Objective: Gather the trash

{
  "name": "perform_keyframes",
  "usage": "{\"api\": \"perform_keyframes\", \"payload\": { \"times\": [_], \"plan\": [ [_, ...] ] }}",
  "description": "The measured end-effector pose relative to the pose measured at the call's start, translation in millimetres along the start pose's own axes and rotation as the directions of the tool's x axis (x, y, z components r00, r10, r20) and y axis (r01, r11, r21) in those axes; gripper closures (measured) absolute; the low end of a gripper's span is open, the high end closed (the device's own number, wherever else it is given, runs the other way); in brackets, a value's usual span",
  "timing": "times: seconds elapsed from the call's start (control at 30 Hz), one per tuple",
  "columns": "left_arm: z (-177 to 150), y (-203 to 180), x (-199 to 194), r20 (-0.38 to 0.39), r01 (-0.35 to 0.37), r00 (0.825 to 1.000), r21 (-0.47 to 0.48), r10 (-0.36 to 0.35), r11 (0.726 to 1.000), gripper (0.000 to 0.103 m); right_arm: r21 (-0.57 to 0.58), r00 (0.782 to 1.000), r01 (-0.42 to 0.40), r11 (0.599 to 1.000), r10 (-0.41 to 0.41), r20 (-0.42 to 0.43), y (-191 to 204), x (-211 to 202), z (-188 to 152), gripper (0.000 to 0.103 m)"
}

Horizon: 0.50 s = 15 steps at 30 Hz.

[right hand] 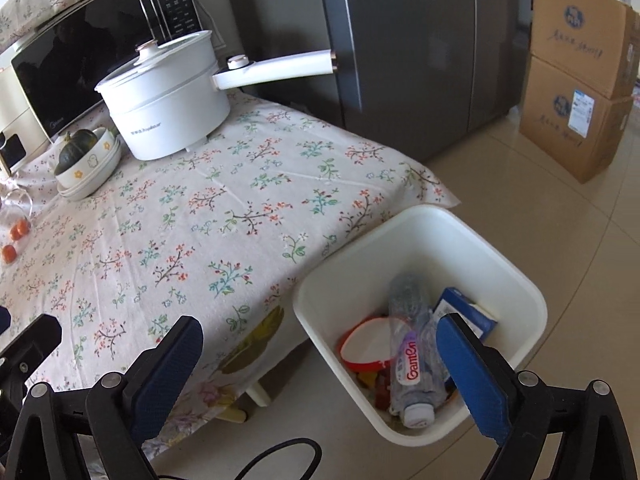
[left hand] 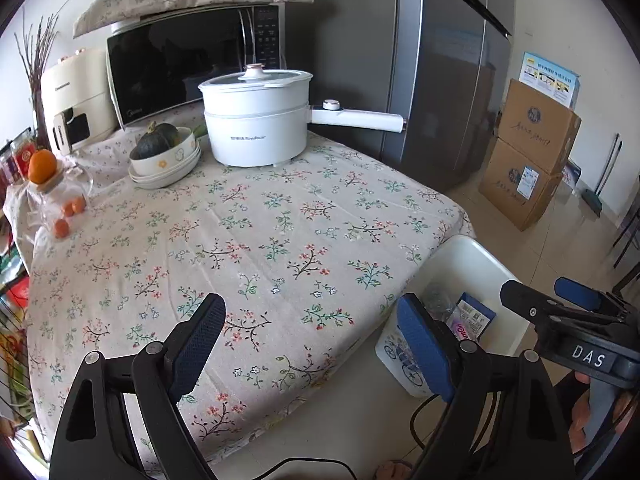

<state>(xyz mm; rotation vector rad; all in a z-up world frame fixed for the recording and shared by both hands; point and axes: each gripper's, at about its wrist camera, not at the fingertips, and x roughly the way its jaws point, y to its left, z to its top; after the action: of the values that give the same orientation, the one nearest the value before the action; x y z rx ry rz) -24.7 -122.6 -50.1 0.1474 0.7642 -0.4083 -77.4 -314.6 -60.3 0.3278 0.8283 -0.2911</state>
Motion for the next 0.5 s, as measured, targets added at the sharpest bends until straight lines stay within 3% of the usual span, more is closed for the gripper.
{"api": "perform_keyframes", "payload": {
  "times": [0.1, 0.5],
  "plan": [
    [-4, -7, 4, -0.031, 0.044, 0.999, 0.012, -0.044, 0.999, 0.013, -0.005, 1.0, 0.024, 1.0, -0.024, -0.018, -4, 2, -11, 0.004],
    [-10, -24, 12, -0.09, 0.101, 0.991, 0.066, -0.095, 0.993, 0.013, -0.018, 0.995, 0.091, 0.996, -0.092, -0.04, -14, 15, -18, 0.004]
  ]
}}
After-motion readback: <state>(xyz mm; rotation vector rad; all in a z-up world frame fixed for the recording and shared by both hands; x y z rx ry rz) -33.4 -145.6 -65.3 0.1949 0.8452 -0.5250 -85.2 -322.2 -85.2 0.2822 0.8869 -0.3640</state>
